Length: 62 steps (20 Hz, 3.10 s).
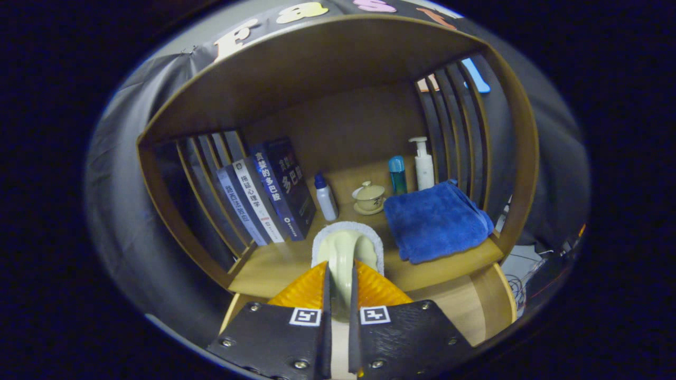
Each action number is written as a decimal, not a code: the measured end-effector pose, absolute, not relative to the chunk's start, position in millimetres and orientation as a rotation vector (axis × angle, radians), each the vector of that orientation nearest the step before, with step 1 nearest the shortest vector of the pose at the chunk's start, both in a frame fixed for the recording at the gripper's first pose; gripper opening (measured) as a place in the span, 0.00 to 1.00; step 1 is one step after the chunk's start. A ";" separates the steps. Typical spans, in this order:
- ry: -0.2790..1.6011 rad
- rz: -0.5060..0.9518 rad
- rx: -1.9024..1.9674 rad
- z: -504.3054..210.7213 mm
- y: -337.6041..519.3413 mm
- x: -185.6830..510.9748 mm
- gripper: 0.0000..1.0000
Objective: Pull open the drawer, take out the items inside it, and place them on the countertop above the cabinet.
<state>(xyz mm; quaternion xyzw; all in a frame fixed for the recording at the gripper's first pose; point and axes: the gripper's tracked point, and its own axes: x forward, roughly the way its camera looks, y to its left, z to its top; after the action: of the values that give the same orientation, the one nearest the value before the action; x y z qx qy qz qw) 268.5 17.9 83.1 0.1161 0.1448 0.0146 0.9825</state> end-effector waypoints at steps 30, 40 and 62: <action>0.294 -0.077 0.249 36.4 20.9 376.5 0.54; 0.194 -0.068 0.081 69.5 50.1 271.0 1.00; 0.043 -0.042 0.082 56.2 39.6 15.4 1.00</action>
<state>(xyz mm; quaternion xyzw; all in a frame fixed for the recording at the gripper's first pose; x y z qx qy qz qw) 15.4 39.6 56.2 0.0410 0.0217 -0.0212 0.9987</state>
